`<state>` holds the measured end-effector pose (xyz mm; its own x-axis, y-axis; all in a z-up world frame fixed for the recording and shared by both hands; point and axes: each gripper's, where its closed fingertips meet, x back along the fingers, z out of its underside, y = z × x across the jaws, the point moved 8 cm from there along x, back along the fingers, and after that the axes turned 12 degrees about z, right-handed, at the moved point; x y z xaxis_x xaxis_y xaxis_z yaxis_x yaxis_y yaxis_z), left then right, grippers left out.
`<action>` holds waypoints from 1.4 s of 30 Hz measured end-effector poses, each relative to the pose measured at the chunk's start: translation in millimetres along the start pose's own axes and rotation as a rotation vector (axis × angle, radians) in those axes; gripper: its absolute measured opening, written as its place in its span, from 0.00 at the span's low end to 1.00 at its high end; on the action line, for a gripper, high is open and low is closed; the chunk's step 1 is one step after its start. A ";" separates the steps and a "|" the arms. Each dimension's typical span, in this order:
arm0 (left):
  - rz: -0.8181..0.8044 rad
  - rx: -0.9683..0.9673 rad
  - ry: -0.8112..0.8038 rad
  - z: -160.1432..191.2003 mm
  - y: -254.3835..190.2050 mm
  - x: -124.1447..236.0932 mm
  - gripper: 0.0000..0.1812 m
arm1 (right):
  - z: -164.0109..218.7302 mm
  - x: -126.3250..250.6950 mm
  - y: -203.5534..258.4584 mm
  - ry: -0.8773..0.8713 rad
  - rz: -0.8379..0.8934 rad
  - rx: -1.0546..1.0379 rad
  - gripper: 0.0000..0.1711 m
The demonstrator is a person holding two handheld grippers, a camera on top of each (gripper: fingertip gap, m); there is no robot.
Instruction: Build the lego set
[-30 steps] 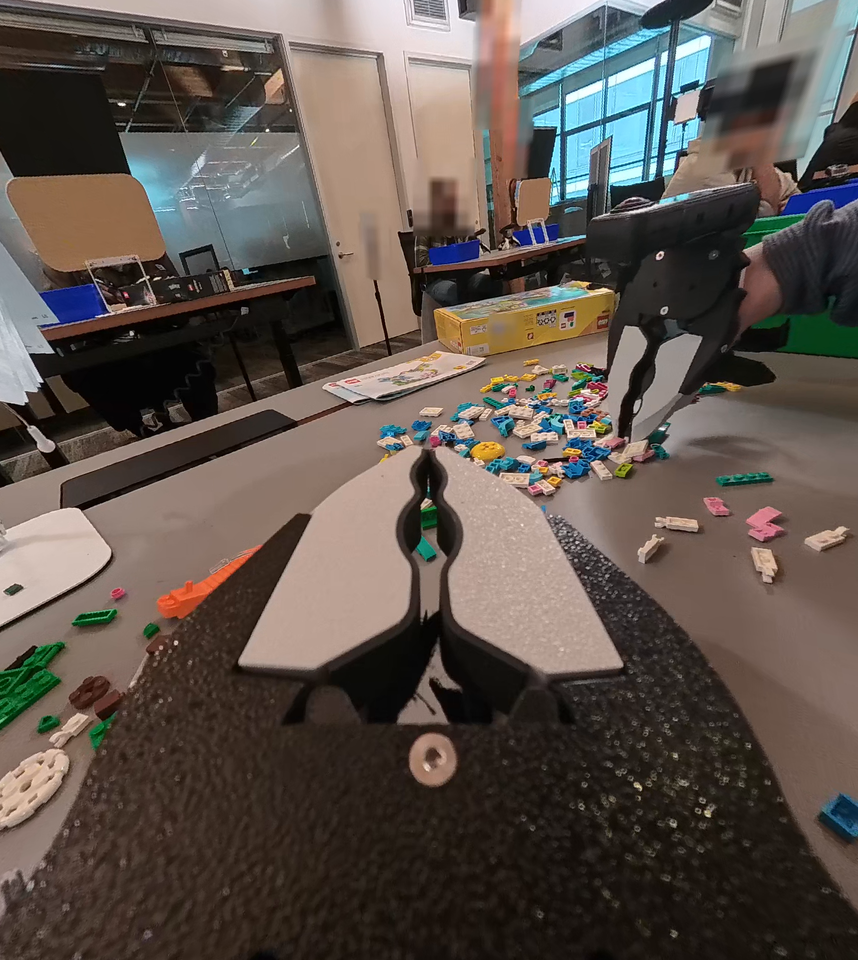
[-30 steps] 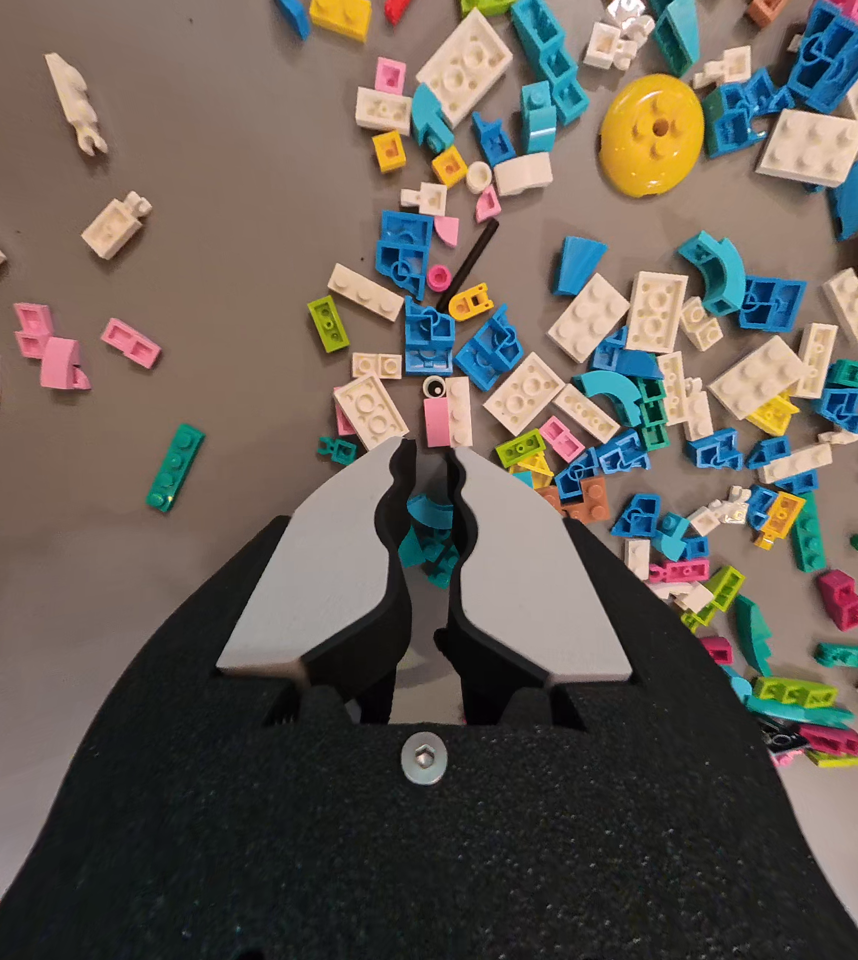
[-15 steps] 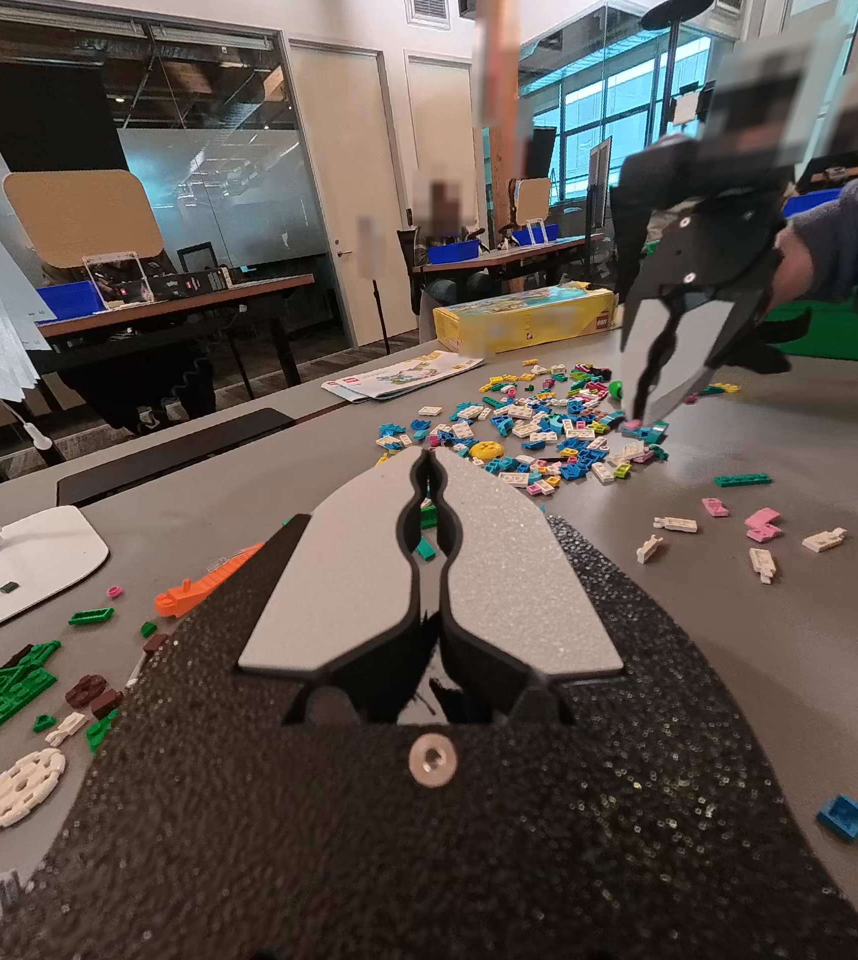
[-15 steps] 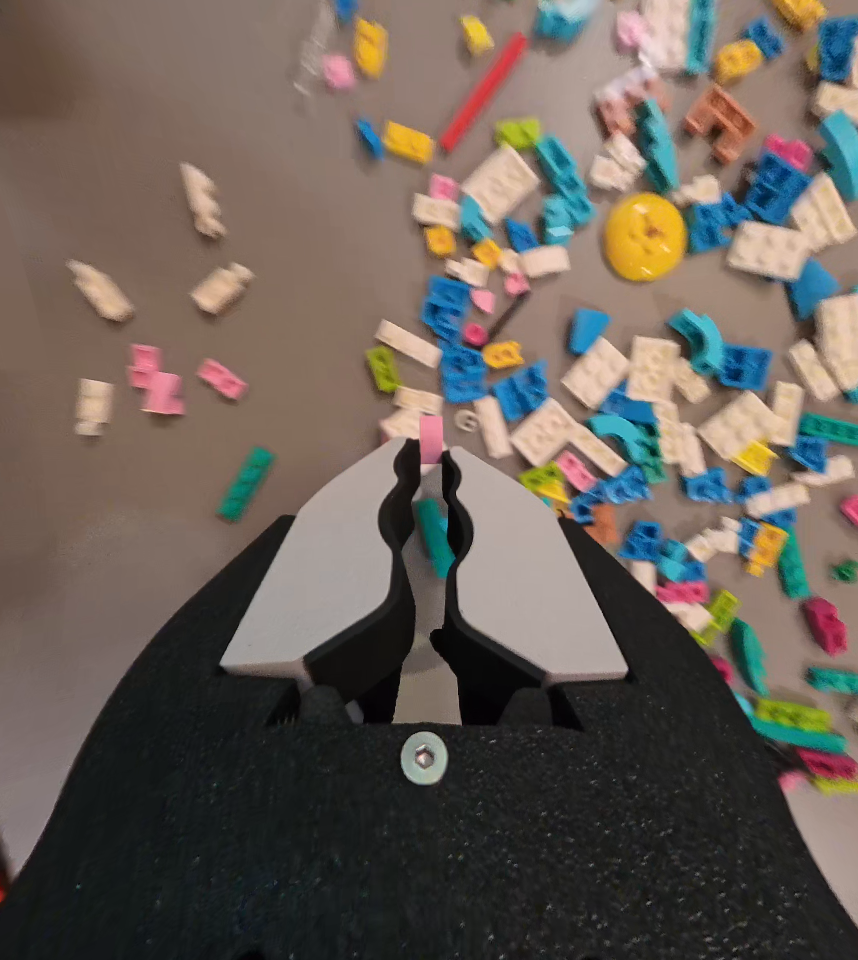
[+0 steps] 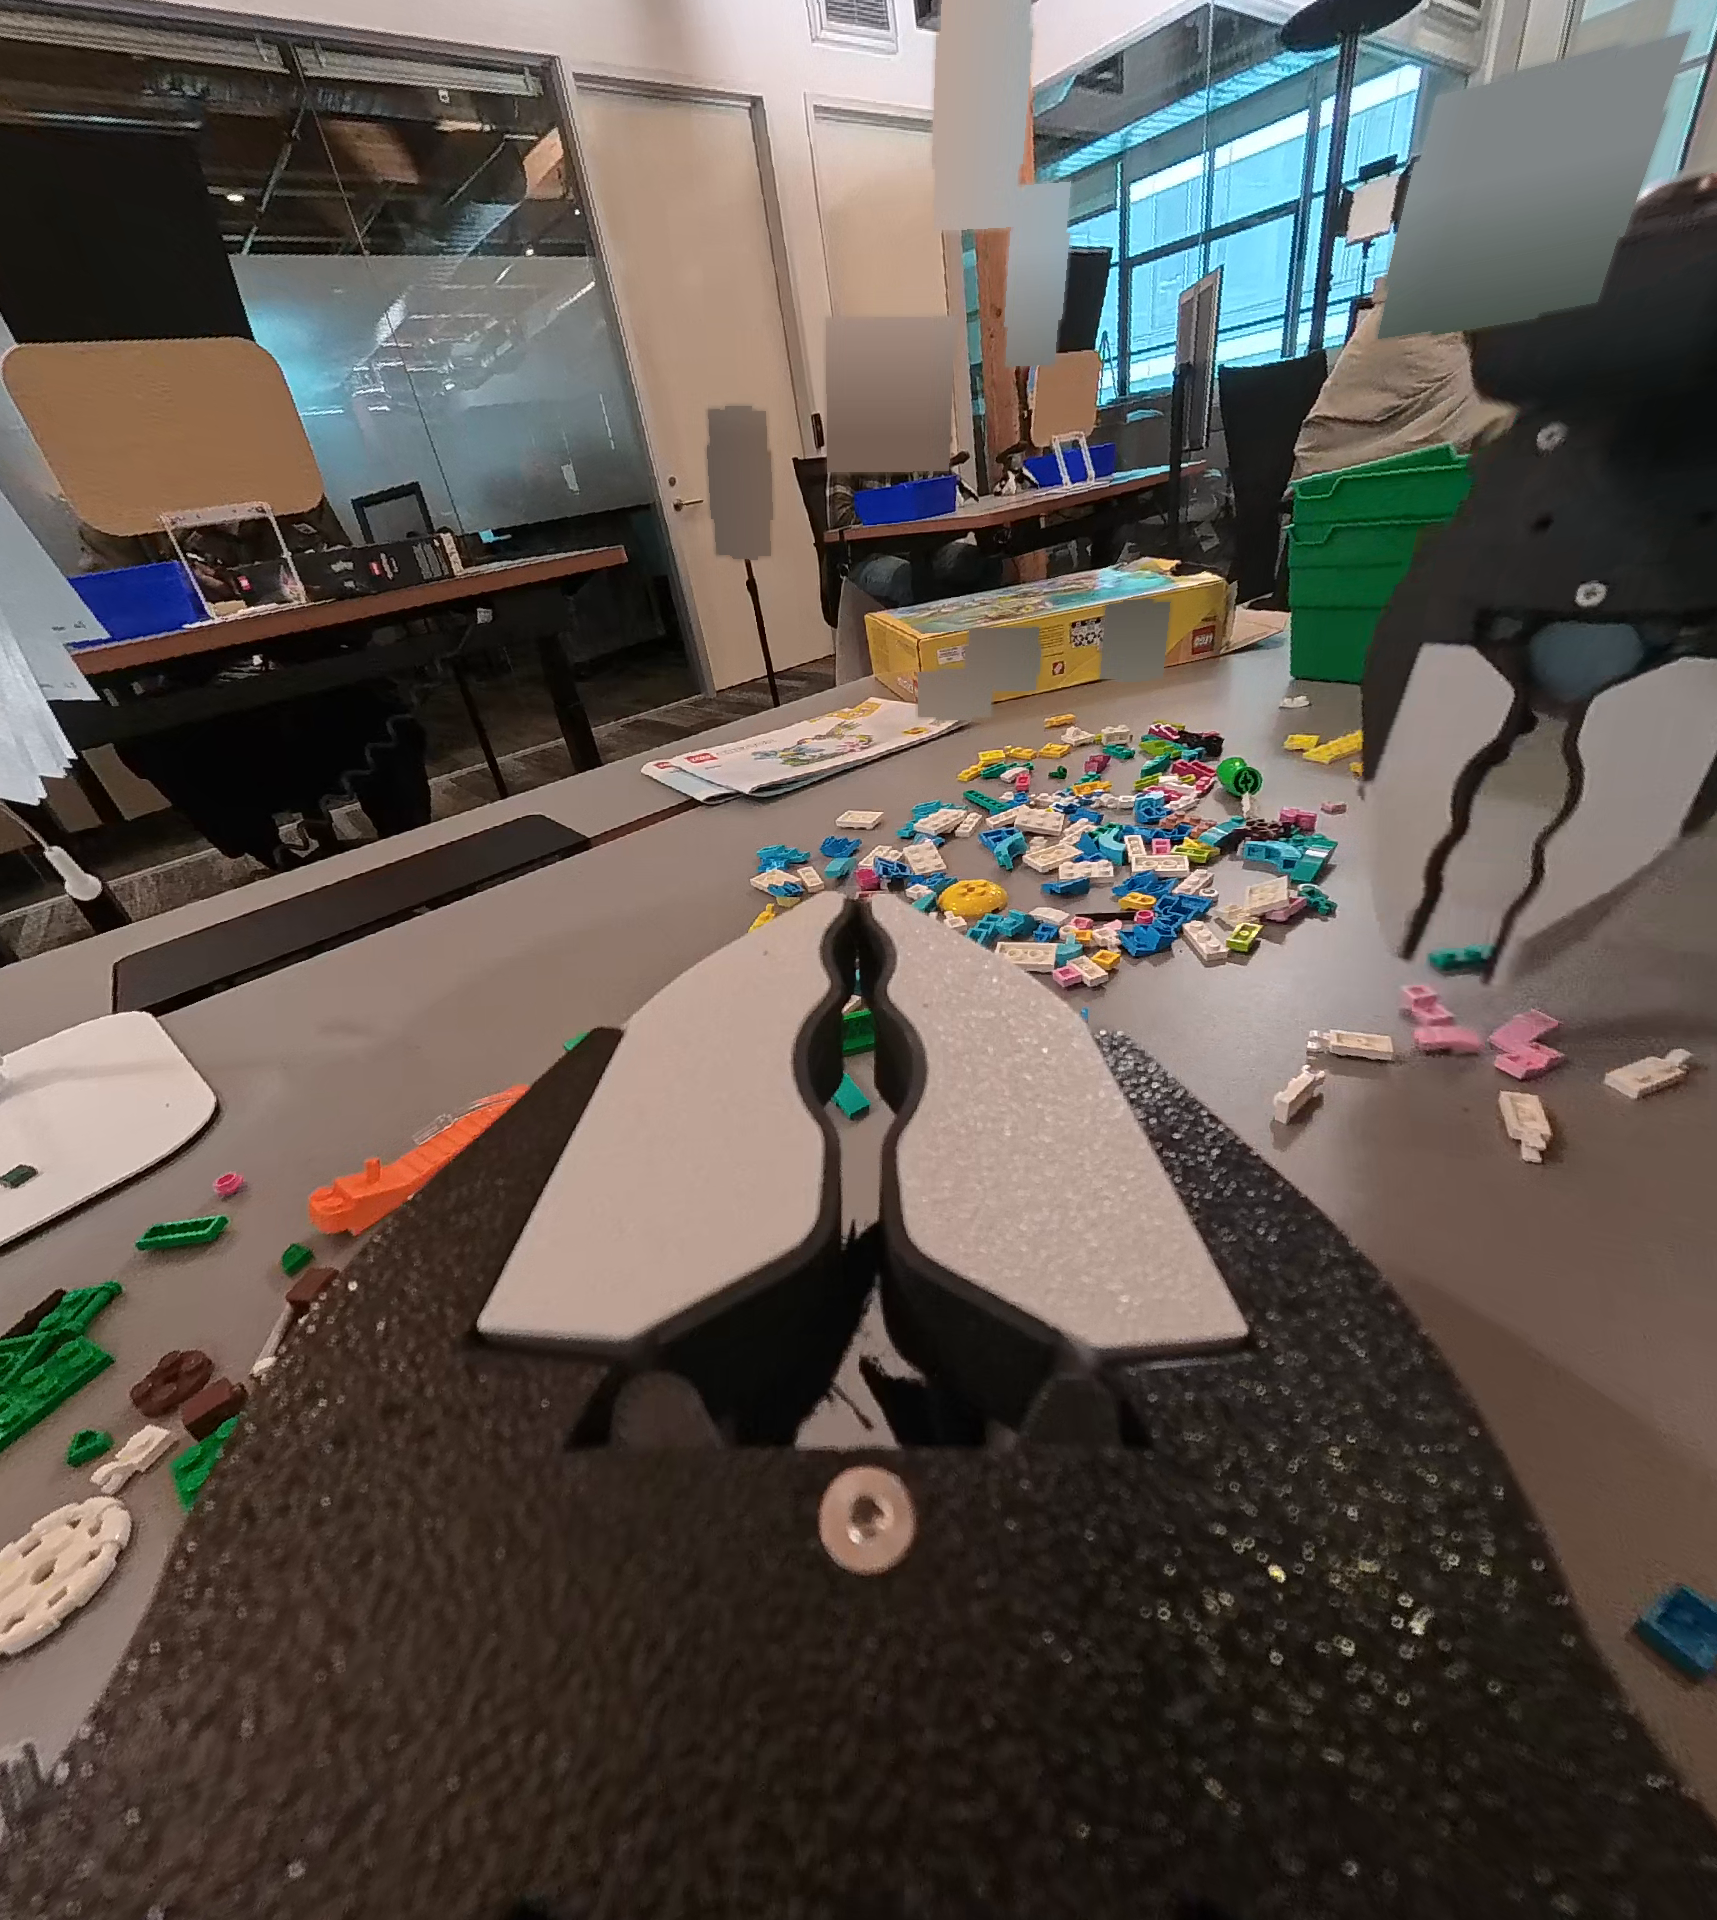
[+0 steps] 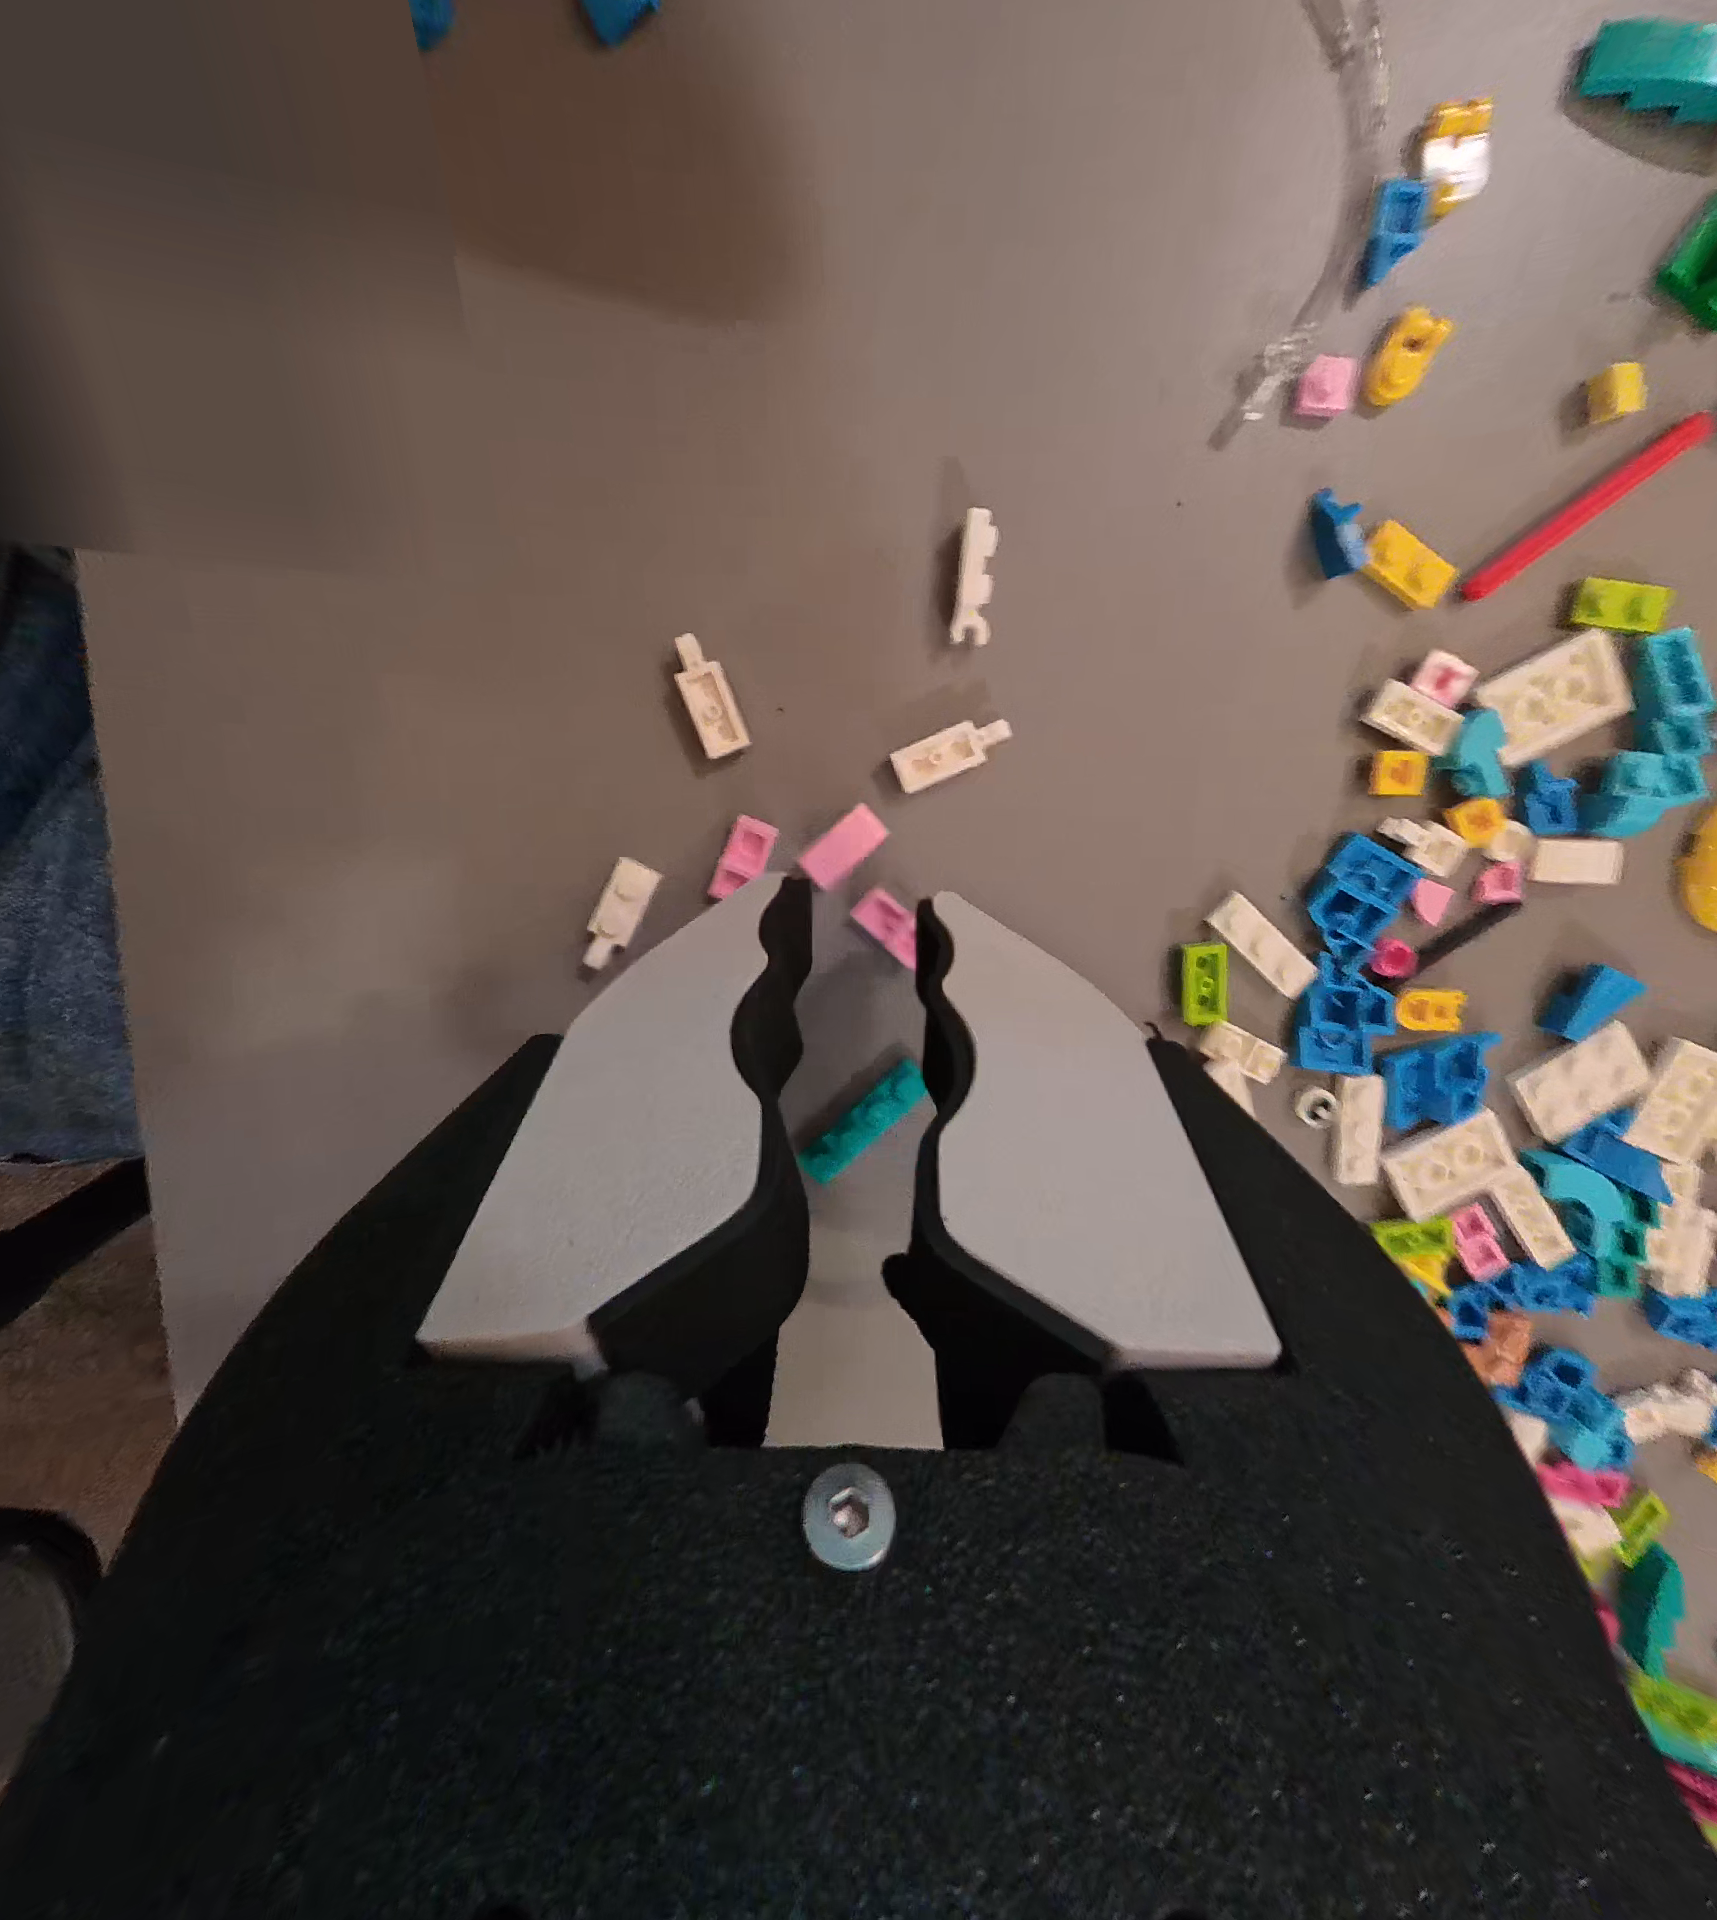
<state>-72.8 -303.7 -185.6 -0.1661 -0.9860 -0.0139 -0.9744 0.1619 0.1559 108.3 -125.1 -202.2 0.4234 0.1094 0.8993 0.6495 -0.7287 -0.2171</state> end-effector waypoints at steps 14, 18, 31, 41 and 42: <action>0.000 -0.023 0.005 -0.4 -1.9 -0.4 0.00 | 79.2 23.6 -71.2 -0.448 1.135 -0.469 0.16; -0.003 -0.038 0.006 -0.8 -2.7 -1.4 0.00 | 101.6 33.8 -70.4 -0.387 1.343 -0.527 0.15; 0.081 -0.106 0.002 -1.6 -12.4 -5.3 0.00 | 116.7 39.2 -65.6 -0.409 1.502 -0.683 0.02; 0.169 -0.374 0.076 1.2 -38.2 -14.9 0.00 | 115.3 37.7 -65.5 -0.406 1.498 -0.651 0.02; 0.167 -0.383 0.074 1.1 -38.6 -14.8 0.00 | 114.9 37.5 -65.3 -0.407 1.495 -0.646 0.01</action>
<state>-32.9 -295.2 -192.5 -0.2918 -0.9499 0.1117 -0.8061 0.3071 0.5059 154.3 4.3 -198.0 0.5789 -0.8078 -0.1114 -0.7513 -0.4753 -0.4578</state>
